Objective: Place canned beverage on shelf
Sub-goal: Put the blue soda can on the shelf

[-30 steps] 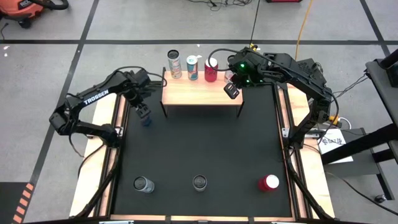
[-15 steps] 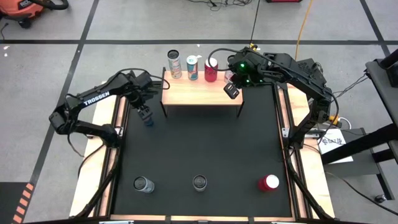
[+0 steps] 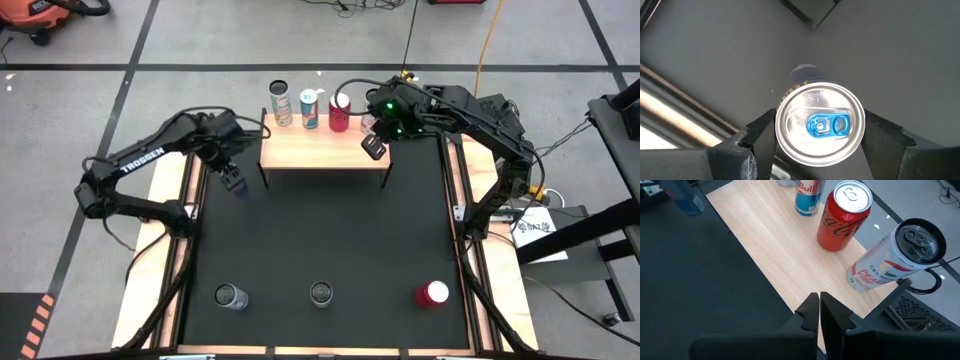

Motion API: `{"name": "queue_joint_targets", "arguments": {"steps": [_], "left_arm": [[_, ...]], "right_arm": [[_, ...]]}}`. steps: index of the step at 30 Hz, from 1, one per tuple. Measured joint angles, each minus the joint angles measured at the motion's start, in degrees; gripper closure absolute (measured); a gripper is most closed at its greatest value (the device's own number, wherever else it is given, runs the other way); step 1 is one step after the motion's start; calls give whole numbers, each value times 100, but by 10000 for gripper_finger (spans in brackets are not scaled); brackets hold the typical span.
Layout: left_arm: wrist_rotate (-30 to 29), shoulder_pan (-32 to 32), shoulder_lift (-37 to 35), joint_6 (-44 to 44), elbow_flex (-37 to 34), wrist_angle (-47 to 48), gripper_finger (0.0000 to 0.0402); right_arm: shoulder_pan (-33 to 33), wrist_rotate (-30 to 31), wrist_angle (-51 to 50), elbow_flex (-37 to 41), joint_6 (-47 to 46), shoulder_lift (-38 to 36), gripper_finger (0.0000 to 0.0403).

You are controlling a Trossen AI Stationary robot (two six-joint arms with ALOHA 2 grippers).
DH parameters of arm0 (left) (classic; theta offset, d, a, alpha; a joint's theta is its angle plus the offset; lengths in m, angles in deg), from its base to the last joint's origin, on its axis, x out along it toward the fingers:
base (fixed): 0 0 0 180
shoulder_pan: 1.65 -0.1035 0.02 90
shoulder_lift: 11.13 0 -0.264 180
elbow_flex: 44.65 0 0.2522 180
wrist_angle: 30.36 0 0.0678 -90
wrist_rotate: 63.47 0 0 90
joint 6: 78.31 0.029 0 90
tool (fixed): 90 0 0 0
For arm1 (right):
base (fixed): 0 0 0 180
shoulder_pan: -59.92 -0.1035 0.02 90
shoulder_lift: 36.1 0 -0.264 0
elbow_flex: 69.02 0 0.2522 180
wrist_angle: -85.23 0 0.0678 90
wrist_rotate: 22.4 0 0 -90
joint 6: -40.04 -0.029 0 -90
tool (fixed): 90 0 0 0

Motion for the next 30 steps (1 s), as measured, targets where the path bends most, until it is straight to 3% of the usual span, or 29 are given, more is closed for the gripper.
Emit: {"name": "queue_joint_targets", "arguments": {"steps": [8, 18, 30], "left_arm": [[-113, 271, -6, -467, 968, 689, 167], [-131, 458, 87, -917, 1759, 868, 167], [-128, 580, 787, -880, 2874, 1147, 167]], "right_arm": [[0, 4, -50, 0, -2, 0, 403], [0, 2, -51, 0, -2, 0, 403], [0, -2, -16, 0, 297, 0, 403]]}}
